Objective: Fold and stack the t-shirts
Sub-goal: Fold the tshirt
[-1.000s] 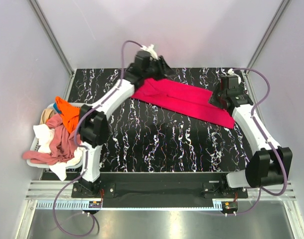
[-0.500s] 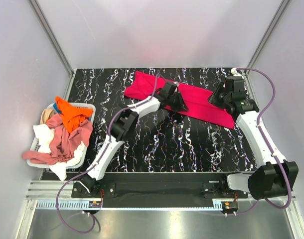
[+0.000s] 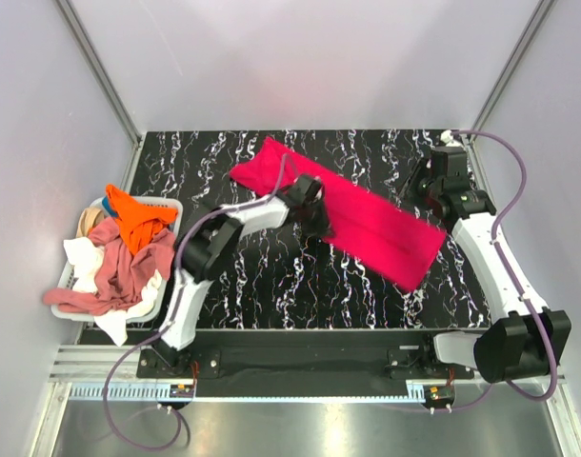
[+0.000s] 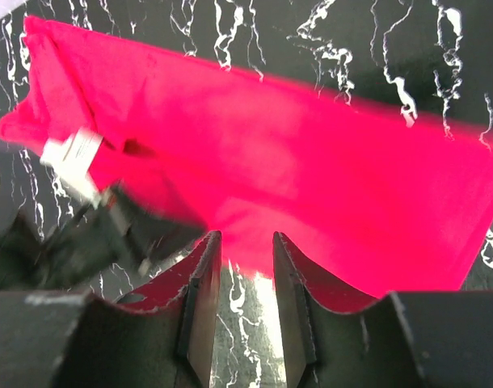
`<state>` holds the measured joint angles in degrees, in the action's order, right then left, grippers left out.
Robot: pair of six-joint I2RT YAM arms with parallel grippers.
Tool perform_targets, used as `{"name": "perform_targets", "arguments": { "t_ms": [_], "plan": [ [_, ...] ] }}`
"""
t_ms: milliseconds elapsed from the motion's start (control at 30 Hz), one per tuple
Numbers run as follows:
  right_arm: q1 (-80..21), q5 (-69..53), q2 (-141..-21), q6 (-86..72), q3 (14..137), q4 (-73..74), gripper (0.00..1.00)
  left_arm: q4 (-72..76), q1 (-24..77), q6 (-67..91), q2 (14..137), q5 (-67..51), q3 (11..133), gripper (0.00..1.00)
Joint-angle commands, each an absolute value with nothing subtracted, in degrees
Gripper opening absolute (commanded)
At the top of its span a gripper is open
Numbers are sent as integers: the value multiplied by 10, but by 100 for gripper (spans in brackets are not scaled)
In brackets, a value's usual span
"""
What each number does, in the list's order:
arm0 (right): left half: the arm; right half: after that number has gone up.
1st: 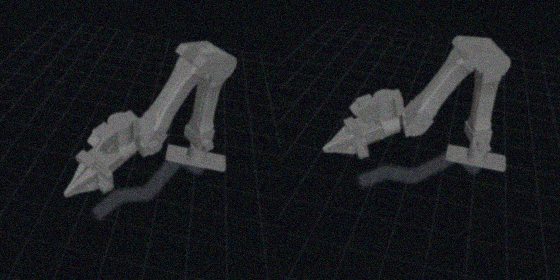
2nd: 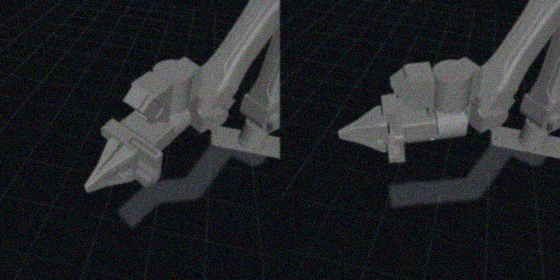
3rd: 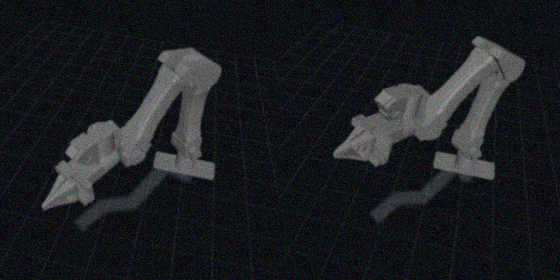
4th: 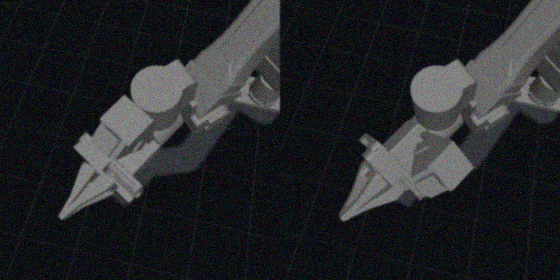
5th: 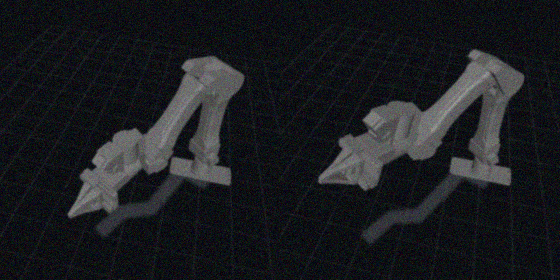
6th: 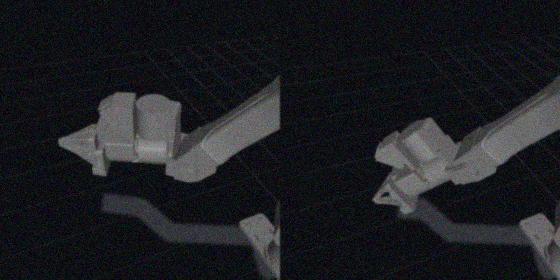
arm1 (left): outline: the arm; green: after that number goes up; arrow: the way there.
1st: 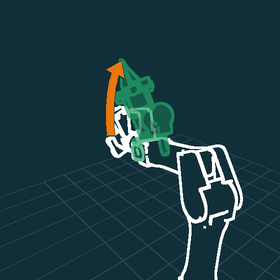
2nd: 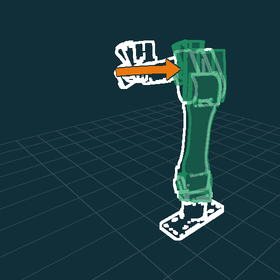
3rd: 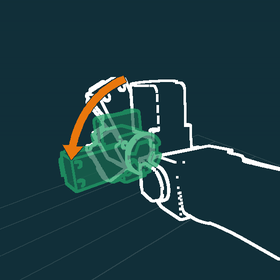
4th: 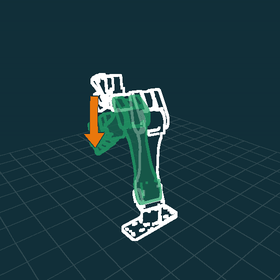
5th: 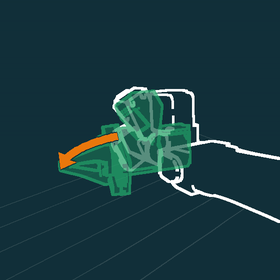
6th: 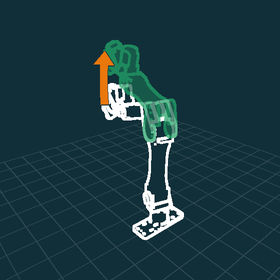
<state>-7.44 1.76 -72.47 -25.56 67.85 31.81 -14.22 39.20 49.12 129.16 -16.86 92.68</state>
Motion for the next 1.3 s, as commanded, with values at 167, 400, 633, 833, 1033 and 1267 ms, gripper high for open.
{"name": "perform_targets", "arguments": {
  "t_ms": [167,400,633,833,1033,1267],
  "plan": [
    [-74,-84,-734,-279,631,324,39,-294,377,433,1024,-29,655,23],
    [-74,-93,-703,-287,602,315,39,-352,298,381,1033,22,823,27],
    [-73,-105,-678,-296,592,295,40,-383,231,352,1221,55,1049,24],
    [-74,-129,-690,-315,579,254,40,-410,227,355,1348,32,1213,24],
    [-74,-151,-716,-320,587,227,39,-403,230,367,1459,-27,1341,24],
    [-74,-106,-729,-287,584,222,40,-339,243,392,1554,-134,1397,26]
  ]
}}
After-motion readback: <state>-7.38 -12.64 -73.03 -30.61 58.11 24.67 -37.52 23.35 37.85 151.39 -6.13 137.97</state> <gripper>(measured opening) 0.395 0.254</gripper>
